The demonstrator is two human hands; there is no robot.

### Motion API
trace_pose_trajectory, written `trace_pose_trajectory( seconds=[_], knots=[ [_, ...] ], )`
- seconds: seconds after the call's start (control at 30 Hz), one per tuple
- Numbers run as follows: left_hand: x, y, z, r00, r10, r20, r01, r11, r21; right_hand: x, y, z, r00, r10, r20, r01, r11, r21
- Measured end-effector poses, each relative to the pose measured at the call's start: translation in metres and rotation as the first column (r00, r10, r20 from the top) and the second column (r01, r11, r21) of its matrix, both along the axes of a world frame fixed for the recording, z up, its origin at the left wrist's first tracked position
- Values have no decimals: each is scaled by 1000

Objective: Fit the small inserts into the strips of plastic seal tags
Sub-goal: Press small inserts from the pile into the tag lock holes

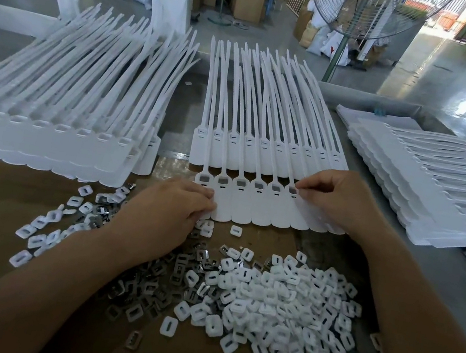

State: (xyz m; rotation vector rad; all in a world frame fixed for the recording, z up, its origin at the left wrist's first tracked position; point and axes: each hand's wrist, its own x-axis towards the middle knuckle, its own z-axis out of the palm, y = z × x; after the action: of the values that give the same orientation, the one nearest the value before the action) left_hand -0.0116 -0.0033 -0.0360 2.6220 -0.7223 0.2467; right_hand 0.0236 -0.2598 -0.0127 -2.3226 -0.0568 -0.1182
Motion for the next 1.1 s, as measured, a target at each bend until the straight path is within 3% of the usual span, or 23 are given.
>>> trace_pose_trajectory(
  seconds=[0.13, 0.27, 0.37, 0.57, 0.87, 1.1],
  knots=[
    [1, 0, 0, 1000, -5, 7, 5, 1000, 4, -8, 8, 13, 992, 126, -7, -126, 992, -6],
    [0, 0, 1, 1000, -6, 10, 6, 1000, -1, -21, 28, 20, 921, 369, -125, -381, 919, -97],
    [1, -1, 2, 1000, 1, 3, -1, 1000, -6, -28, 36, 22, 862, 454, -226, -492, 857, -154],
    [2, -1, 2, 1000, -3, 5, 3, 1000, 3, -35, 36, 27, 746, 498, -442, -602, 788, -128],
    [3, -2, 1, 1000, 3, 12, -3, 1000, -4, -34, 32, 31, 719, 471, -511, -613, 777, -146],
    [4, -2, 1, 1000, 5, 8, -5, 1000, -10, -35, 35, 28, 740, 451, -499, -630, 723, -282]
  ],
)
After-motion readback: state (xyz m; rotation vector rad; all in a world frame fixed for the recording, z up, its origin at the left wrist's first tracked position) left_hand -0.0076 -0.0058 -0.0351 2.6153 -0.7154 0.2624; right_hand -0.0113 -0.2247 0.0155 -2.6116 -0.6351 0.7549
